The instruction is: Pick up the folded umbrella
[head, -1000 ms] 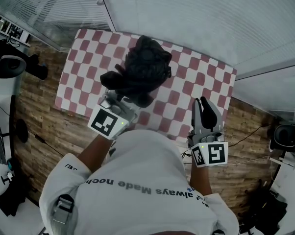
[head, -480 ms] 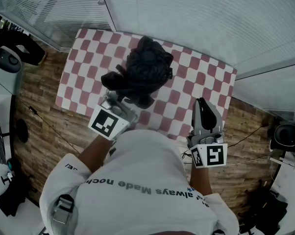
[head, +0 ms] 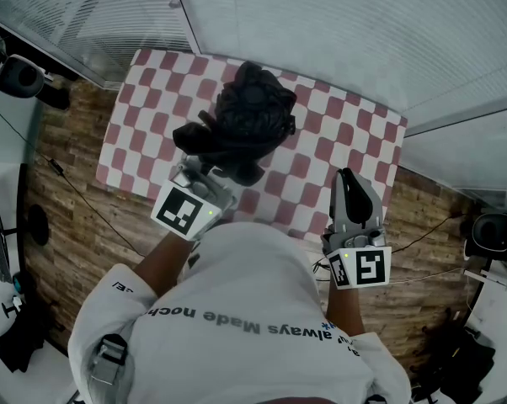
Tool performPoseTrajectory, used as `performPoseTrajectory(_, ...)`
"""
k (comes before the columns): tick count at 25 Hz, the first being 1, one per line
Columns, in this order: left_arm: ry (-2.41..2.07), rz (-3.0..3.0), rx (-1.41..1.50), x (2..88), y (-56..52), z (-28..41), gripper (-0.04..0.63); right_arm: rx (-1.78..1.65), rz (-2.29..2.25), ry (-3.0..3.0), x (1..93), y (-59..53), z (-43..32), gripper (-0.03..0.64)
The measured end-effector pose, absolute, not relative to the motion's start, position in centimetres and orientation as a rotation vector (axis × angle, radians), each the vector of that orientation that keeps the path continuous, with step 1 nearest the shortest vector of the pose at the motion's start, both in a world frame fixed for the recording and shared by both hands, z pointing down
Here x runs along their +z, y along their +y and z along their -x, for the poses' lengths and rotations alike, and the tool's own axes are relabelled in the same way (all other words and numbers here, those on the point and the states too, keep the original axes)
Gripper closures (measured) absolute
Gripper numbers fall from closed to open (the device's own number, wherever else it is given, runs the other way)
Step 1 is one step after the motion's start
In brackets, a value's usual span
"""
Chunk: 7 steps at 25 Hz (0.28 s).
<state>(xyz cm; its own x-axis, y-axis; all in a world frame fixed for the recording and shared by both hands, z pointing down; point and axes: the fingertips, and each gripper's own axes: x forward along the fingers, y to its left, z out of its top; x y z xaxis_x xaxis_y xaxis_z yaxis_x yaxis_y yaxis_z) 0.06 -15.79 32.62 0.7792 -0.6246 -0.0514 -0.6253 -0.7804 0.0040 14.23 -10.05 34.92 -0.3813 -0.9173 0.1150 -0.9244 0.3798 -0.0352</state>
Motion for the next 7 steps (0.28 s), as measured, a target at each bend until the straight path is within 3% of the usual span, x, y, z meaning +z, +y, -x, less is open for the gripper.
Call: performPoseTrajectory(7, 1.036, 2.953, 0.088, 32.45, -15.47, -0.21, 0.342, 0.148, -1.708, -2.548, 34.88, -9.75, -14.4, 0.581)
